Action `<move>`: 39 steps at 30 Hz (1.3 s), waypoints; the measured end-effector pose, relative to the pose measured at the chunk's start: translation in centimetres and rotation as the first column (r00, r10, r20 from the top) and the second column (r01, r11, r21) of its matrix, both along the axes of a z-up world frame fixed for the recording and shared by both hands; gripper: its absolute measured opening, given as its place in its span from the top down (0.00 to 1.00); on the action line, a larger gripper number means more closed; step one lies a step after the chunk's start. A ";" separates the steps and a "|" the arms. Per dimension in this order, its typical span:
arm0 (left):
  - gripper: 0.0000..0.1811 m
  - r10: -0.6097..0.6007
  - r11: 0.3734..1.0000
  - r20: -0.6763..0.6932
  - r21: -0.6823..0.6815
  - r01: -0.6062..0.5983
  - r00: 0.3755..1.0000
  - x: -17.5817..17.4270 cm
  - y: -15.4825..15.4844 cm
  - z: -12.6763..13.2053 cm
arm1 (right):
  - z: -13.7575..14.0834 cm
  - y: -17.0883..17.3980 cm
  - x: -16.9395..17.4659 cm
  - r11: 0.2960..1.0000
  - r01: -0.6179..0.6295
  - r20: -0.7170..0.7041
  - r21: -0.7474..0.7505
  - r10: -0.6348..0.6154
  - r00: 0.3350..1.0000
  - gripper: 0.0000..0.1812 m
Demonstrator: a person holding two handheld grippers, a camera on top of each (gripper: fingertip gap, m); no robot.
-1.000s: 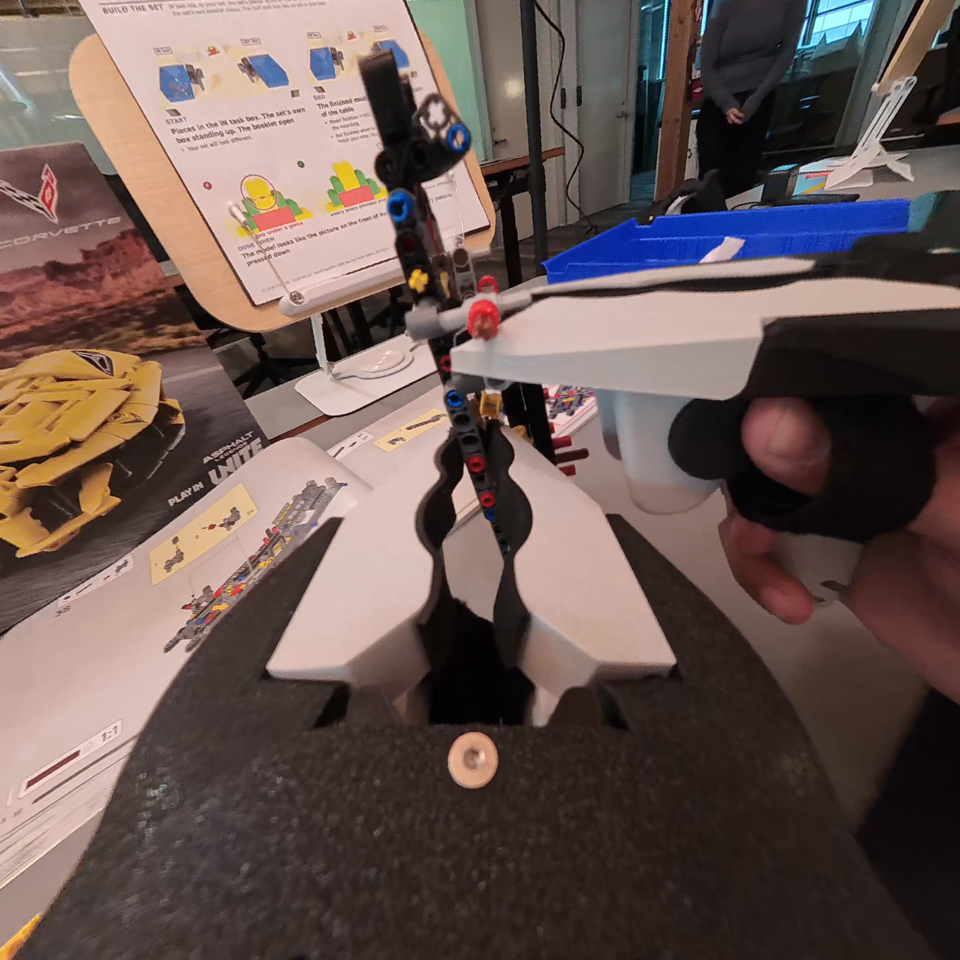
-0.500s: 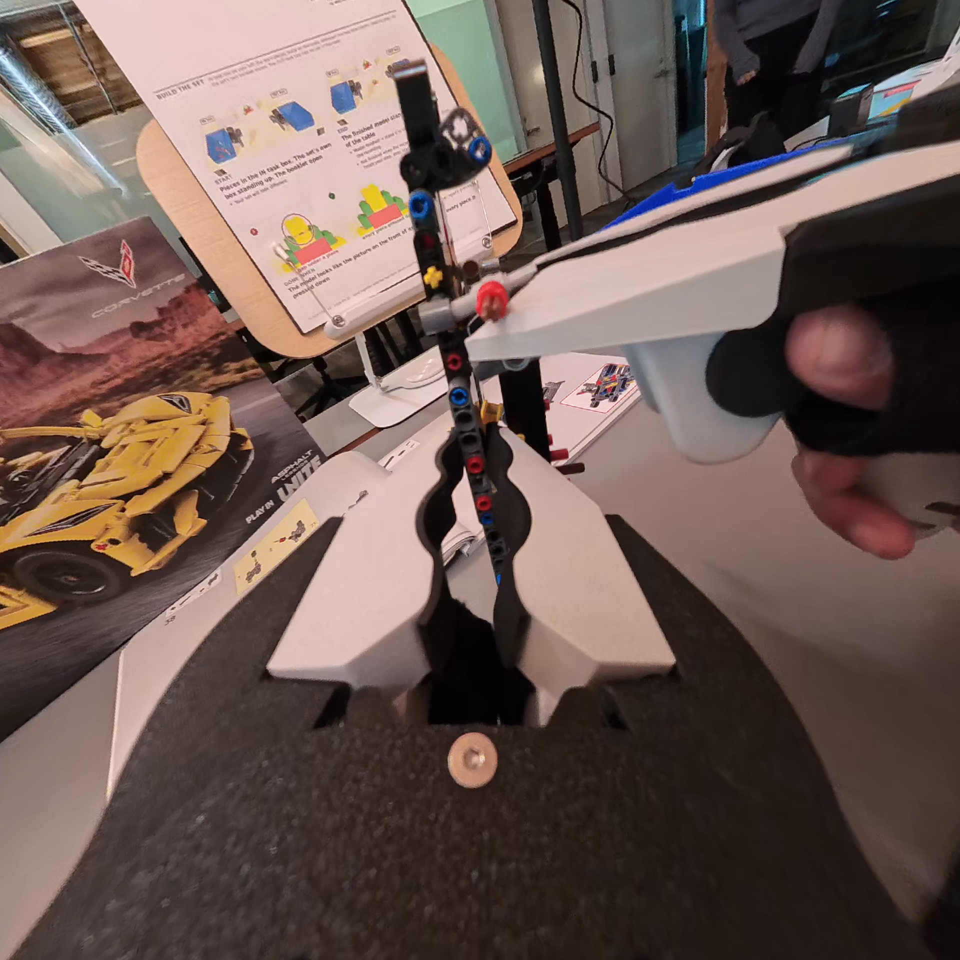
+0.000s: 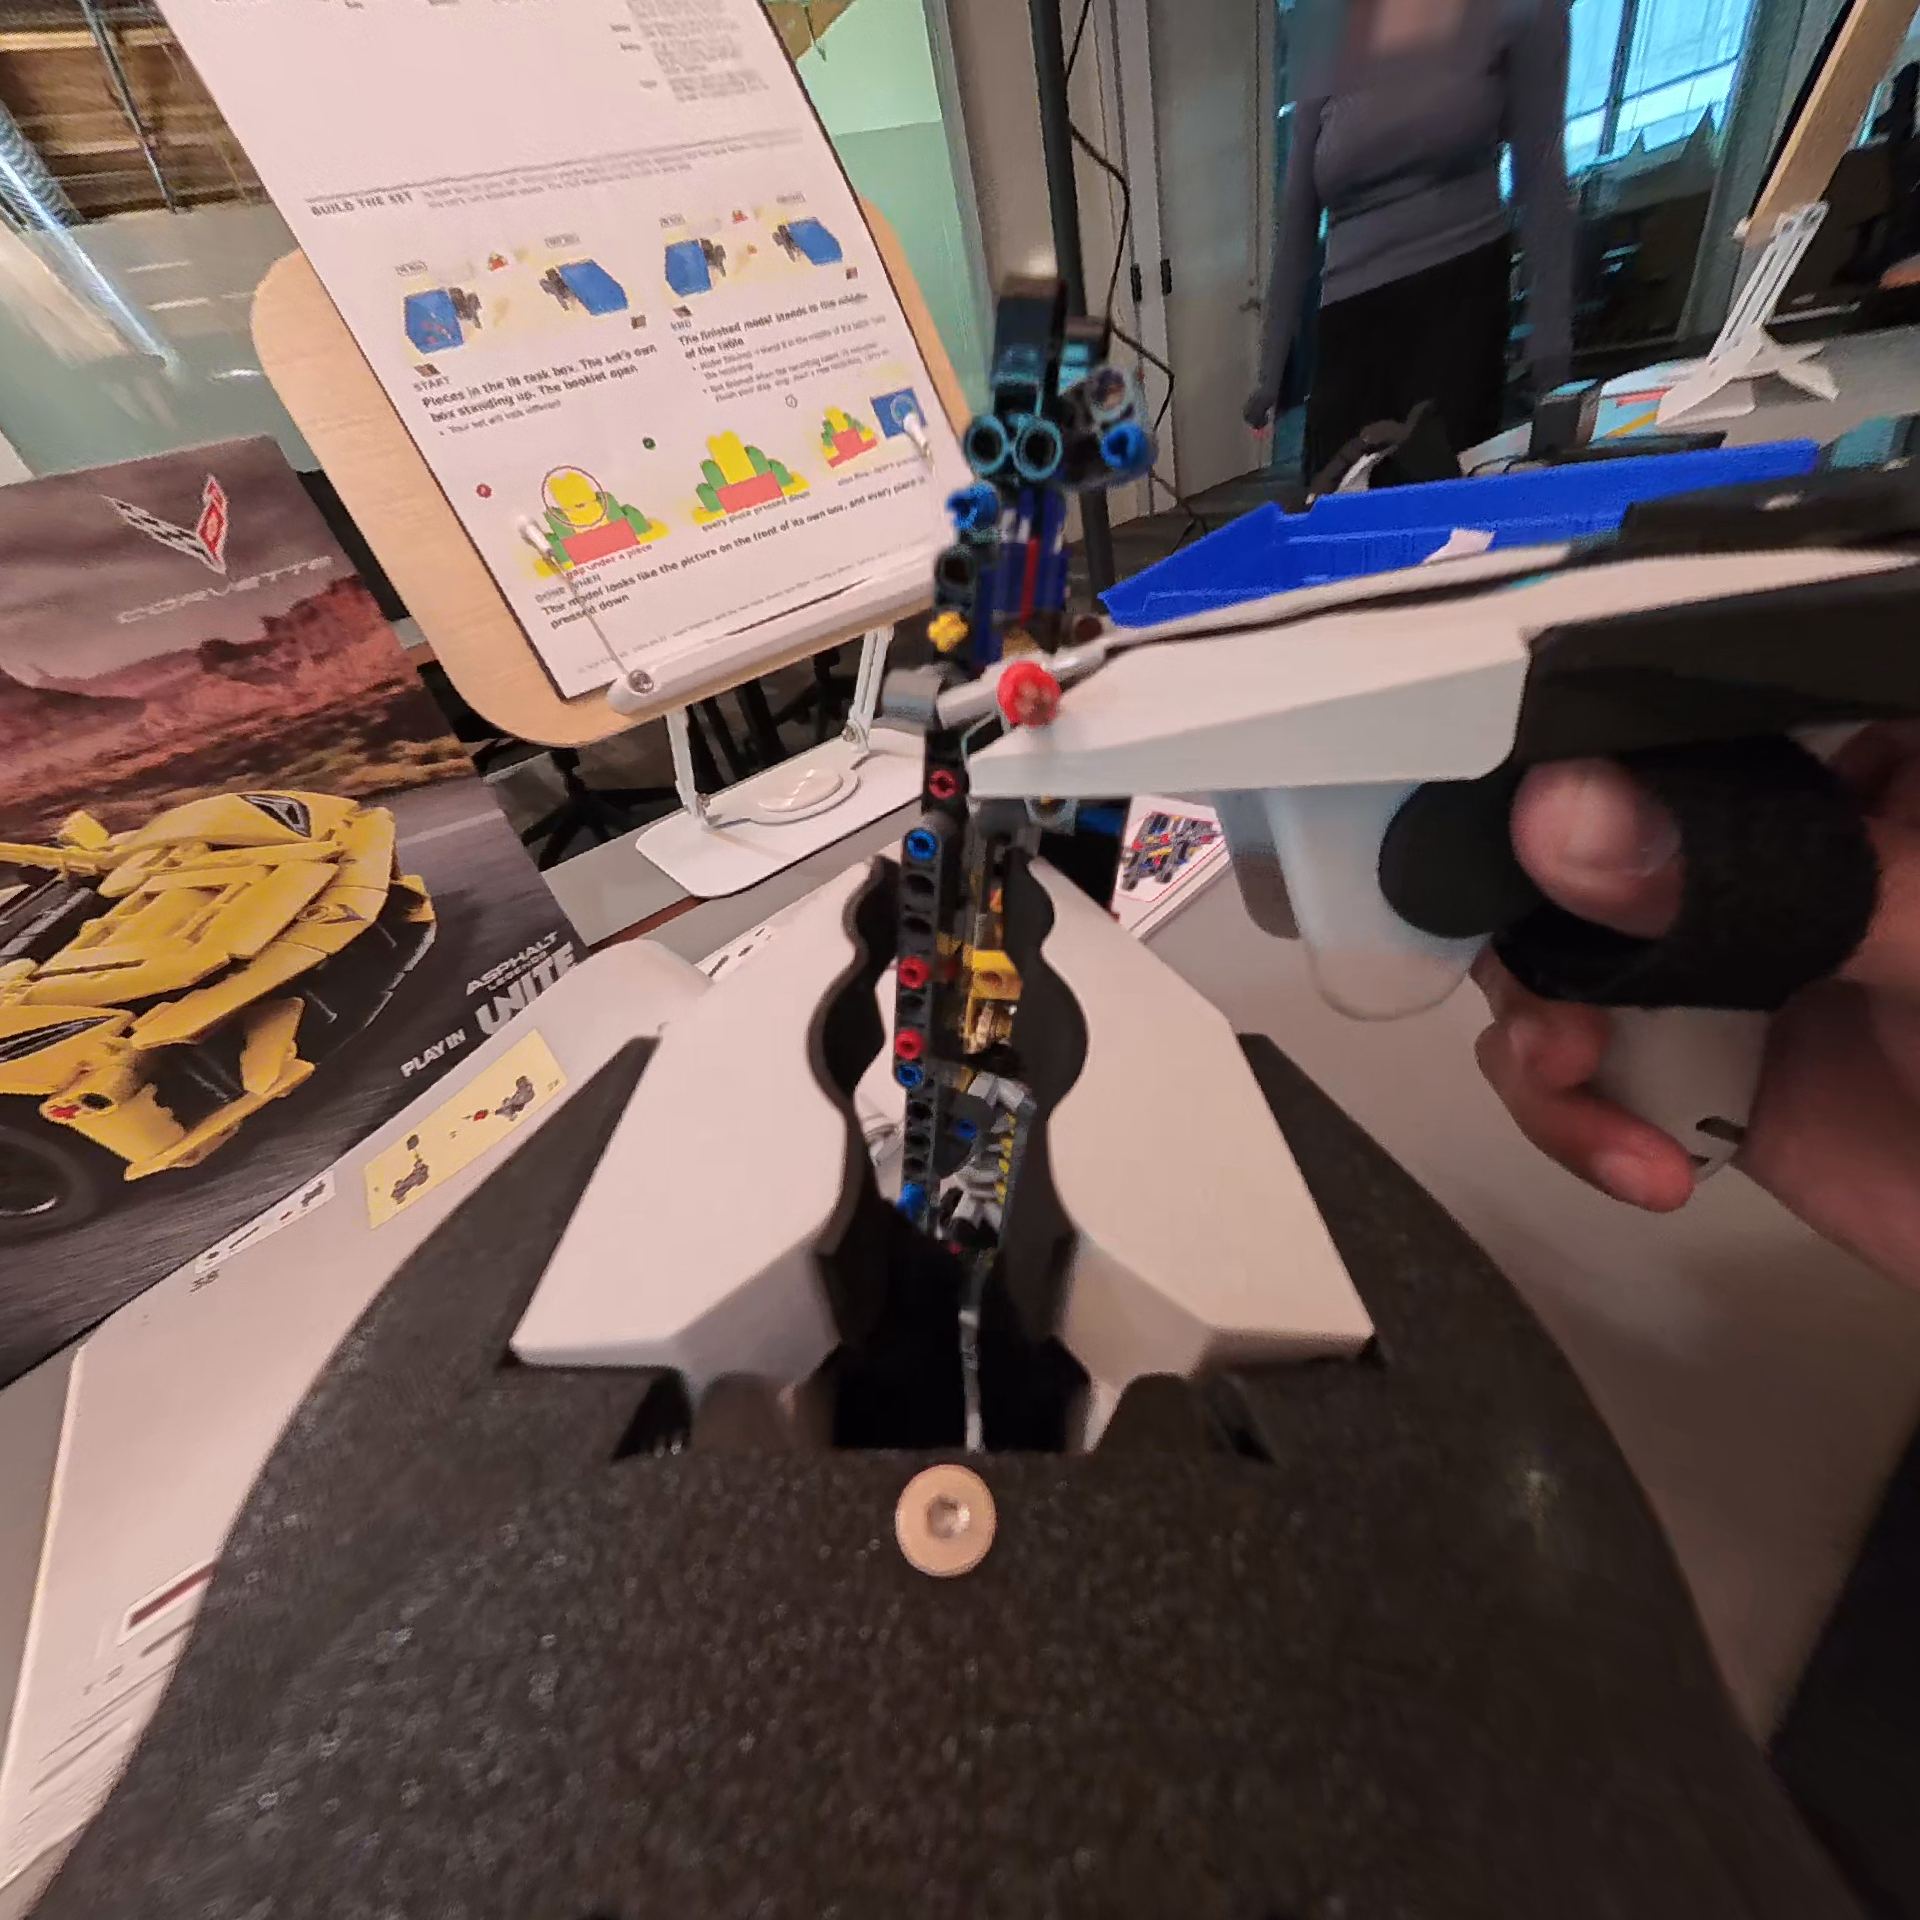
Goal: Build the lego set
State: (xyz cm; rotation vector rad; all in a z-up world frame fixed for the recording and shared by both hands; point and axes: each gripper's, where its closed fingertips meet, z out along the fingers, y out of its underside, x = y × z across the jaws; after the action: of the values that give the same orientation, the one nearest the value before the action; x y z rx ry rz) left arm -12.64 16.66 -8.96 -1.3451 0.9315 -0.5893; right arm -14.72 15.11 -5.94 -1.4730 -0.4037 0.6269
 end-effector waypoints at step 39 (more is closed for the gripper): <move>0.95 -0.034 0.983 -0.153 0.174 0.061 0.988 2.0 0.9 0.3 | 0.2 1.4 2.1 0.994 0.095 -0.017 -0.058 -0.096 0.995 0.97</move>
State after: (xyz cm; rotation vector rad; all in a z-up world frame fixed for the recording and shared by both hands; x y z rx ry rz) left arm -10.61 17.54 -8.69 -1.2208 1.1144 -0.4345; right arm -12.64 16.56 -5.75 -1.5302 -0.3003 0.5803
